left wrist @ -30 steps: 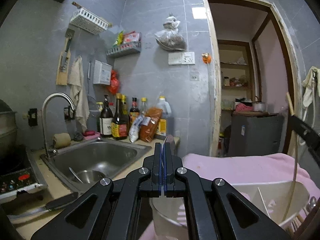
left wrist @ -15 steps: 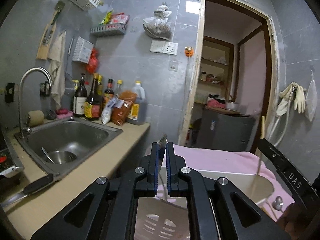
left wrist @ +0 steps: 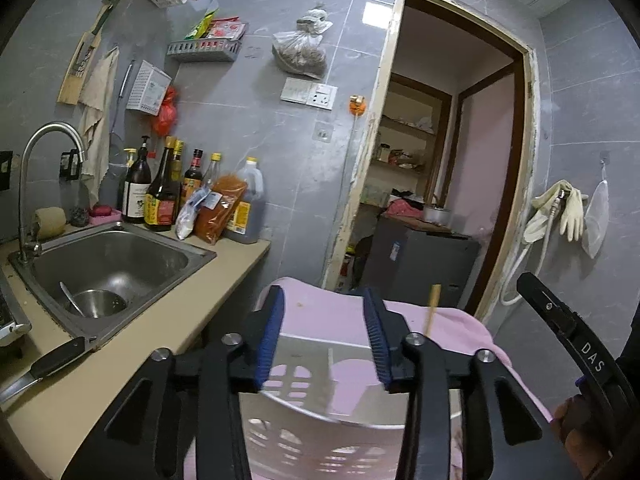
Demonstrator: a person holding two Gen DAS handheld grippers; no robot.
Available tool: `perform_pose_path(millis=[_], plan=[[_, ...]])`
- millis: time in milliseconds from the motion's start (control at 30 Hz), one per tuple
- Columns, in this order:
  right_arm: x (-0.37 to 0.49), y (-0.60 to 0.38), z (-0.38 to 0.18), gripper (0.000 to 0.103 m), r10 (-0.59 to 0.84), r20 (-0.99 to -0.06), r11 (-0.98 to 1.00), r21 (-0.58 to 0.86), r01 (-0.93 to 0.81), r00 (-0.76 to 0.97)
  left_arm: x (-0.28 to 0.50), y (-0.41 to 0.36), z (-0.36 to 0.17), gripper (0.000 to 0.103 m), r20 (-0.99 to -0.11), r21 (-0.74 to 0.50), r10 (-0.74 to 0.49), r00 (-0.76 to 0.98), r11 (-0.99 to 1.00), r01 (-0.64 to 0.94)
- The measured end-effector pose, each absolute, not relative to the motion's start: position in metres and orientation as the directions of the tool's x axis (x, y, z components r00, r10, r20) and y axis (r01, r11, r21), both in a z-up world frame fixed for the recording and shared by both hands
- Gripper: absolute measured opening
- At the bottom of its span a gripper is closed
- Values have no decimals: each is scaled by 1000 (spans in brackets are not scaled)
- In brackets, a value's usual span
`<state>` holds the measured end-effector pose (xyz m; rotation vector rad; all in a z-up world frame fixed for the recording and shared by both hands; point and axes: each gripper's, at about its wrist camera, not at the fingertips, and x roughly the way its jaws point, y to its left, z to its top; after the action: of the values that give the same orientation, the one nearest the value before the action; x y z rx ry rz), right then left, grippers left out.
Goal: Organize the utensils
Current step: 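Open both grippers to drop the chopsticks into the white basket, then move both grippers back down to the remaining utensils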
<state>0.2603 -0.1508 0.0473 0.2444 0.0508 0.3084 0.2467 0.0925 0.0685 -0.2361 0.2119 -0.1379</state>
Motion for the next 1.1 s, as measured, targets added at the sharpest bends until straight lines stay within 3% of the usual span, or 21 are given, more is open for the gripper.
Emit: perform_pose_path(millis=[100,167,233,400,633,833,1100], plan=[[254,-167,53,59,285,1,929,245,-276,959,242,82,75,55,-187,-232,-171,967,965,126],[247,-179,57,80,259,12,940,225,-255,966,237,74,79,68,-176,-228,-180,968,964,137],[240,-195,60,85,233,26,948,216,-233,972,233,66,82,83,-165,-224,-194,967,962,154],[225,-228,66,102,169,33,969,177,-172,985,222,41,89,96,-135,-180,-223,966,964,197],[199,-265,68,103,112,13,992,55,-113,994,217,2,83,98,-169,-144,-314,934,946,292],[190,-288,60,103,77,-32,997,3,-77,996,225,-29,64,98,-265,-121,-370,890,929,350],[204,-307,31,103,73,-190,997,-12,-77,979,228,-68,31,98,-401,-48,-382,833,916,397]])
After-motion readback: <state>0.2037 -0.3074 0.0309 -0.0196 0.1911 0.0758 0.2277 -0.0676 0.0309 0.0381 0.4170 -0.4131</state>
